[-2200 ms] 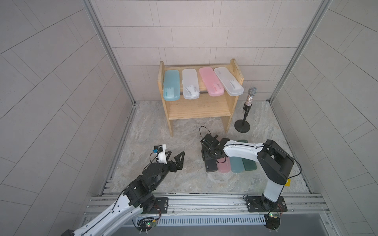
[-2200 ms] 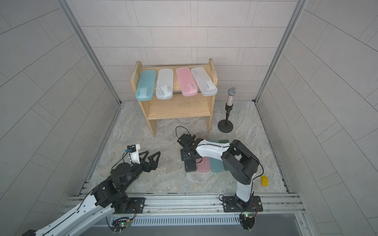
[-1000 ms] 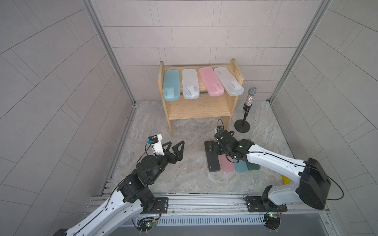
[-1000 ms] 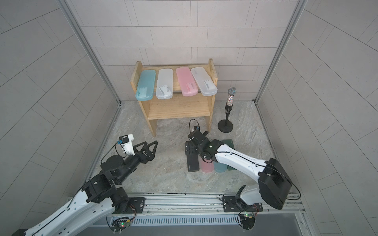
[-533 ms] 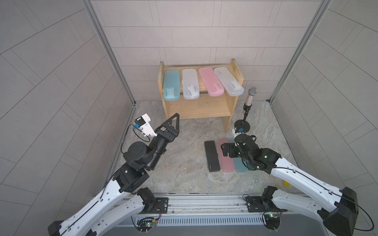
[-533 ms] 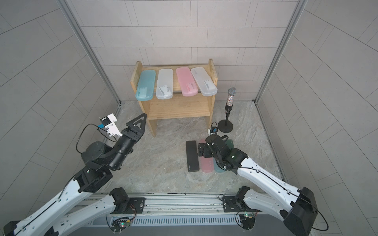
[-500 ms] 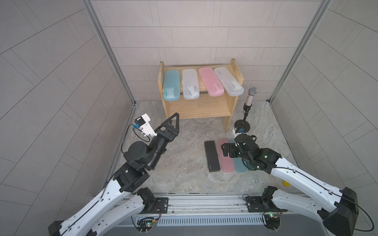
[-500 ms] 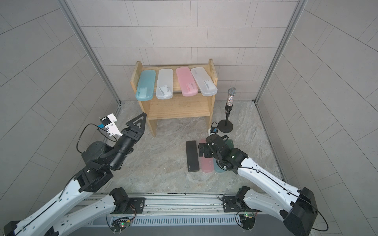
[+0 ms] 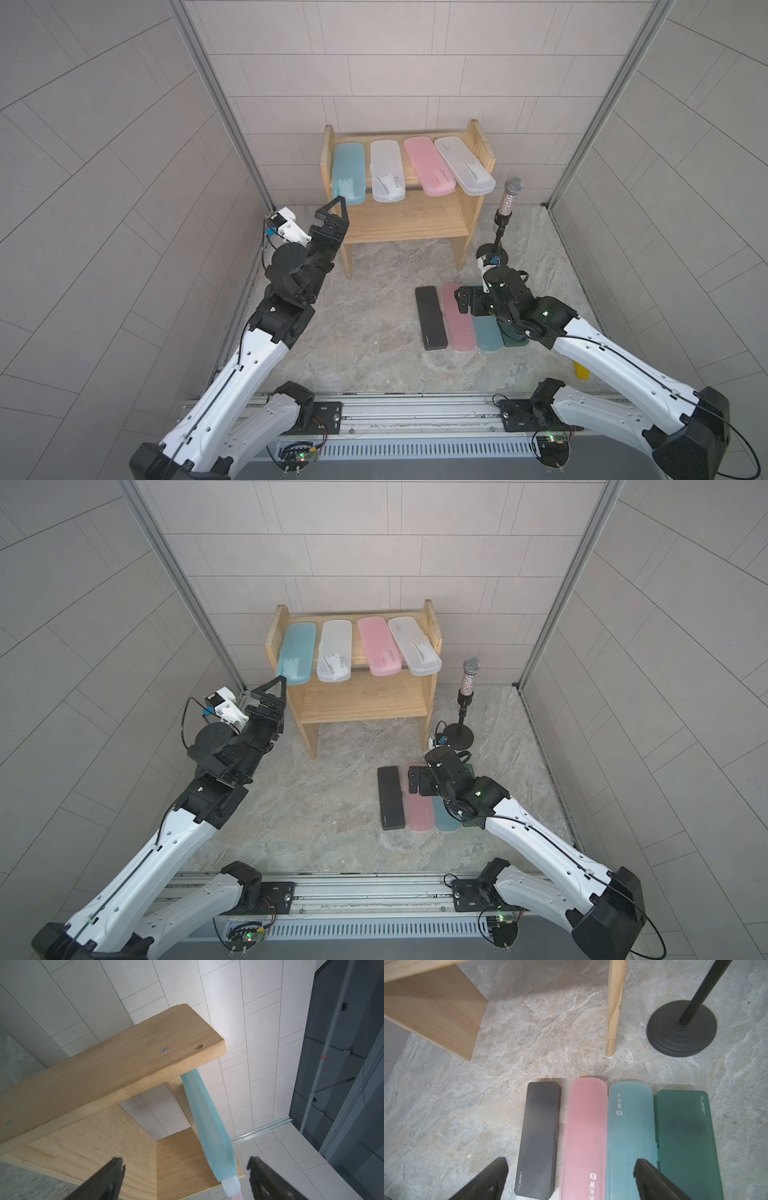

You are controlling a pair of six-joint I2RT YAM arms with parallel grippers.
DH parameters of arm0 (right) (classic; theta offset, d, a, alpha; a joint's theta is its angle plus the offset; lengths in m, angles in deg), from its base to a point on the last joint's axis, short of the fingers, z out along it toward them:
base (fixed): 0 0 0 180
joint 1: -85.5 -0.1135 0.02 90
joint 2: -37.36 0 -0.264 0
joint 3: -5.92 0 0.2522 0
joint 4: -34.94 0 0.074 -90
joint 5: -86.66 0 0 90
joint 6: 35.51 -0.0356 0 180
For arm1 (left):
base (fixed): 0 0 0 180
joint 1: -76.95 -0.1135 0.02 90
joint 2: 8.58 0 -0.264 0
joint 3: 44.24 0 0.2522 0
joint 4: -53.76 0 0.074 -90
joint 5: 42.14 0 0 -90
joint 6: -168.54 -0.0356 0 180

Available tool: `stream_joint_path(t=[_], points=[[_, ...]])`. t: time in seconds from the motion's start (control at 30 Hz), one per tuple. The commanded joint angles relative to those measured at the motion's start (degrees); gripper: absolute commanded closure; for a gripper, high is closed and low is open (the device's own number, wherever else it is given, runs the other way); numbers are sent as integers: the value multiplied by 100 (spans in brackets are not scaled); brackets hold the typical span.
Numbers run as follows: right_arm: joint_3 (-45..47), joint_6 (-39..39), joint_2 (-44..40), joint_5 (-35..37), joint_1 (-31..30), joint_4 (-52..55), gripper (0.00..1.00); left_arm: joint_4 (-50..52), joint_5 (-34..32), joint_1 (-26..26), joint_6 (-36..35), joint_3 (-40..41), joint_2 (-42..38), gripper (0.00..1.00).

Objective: Remove the pencil cases from the shelf
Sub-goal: Pick up the pencil case from the shelf.

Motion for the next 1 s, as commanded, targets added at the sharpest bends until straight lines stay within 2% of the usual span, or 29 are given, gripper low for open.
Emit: stream_joint_path(t=[0.0, 0.47, 0.57, 0.8, 0.9, 0.97], points=[[-183, 152, 16, -99, 124, 141, 0, -423, 435, -108, 217, -259, 112, 0], [-339, 349, 205, -354, 438, 139, 0, -761, 640, -175, 245, -556, 644, 1], [-353, 387, 195, -368, 506, 171, 0, -743, 631, -192, 207, -635, 721, 9], [-409, 457, 210, -447, 614, 220, 0, -814, 766, -255, 215, -729, 854, 37], [-435, 483, 210, -449, 627, 245, 0, -872, 730, -255, 222, -597, 756, 42], [-467, 492, 218, -447, 638, 279, 0, -884, 702, -256, 191, -505, 647, 51]])
